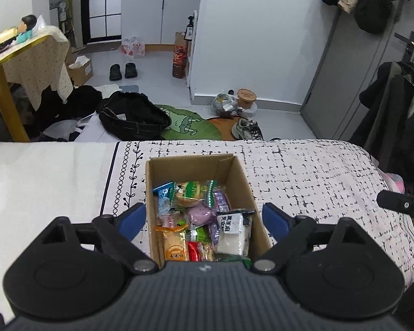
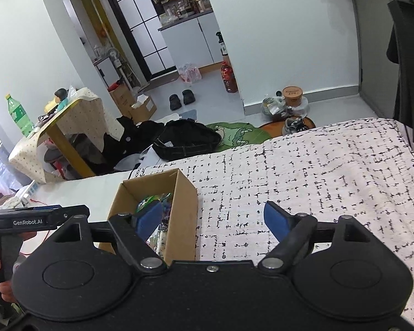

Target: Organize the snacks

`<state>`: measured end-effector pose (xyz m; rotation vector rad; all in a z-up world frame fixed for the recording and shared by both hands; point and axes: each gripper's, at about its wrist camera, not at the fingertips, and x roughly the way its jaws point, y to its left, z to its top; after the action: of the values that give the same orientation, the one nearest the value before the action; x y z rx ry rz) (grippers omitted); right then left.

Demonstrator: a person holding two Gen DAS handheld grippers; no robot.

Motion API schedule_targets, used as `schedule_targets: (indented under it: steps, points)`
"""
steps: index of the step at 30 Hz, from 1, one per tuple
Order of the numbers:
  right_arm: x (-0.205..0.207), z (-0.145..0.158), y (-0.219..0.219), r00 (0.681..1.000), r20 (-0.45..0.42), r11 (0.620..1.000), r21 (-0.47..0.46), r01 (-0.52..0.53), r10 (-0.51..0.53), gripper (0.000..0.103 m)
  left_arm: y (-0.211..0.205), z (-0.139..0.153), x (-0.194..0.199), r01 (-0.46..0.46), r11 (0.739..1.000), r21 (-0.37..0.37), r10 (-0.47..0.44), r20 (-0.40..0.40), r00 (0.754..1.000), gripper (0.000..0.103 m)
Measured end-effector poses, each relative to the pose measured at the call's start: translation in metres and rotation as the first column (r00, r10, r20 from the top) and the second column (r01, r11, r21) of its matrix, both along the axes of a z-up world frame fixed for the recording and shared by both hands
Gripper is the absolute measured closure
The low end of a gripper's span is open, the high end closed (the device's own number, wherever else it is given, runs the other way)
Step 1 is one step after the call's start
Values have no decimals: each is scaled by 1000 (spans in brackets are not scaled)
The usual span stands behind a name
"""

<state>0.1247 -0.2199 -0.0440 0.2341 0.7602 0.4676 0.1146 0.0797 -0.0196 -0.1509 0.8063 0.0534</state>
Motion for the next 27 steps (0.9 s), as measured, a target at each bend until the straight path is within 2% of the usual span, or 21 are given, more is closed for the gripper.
schedule_targets:
  steps: [9, 16, 27]
  points:
    - [-20, 7, -12, 1000, 20, 1000, -23, 8, -7, 11, -4, 0, -24, 35, 999, 8, -35, -2, 999, 0]
    - [-37, 9, -18, 999, 35, 999, -43, 31, -29, 0, -4, 1, -43, 35, 999, 11, -35, 2, 999, 0]
    - [-61, 10, -24, 997, 43, 994, -94, 64, -60, 0, -5, 0, -66, 52, 999, 13, -52, -2, 999, 0]
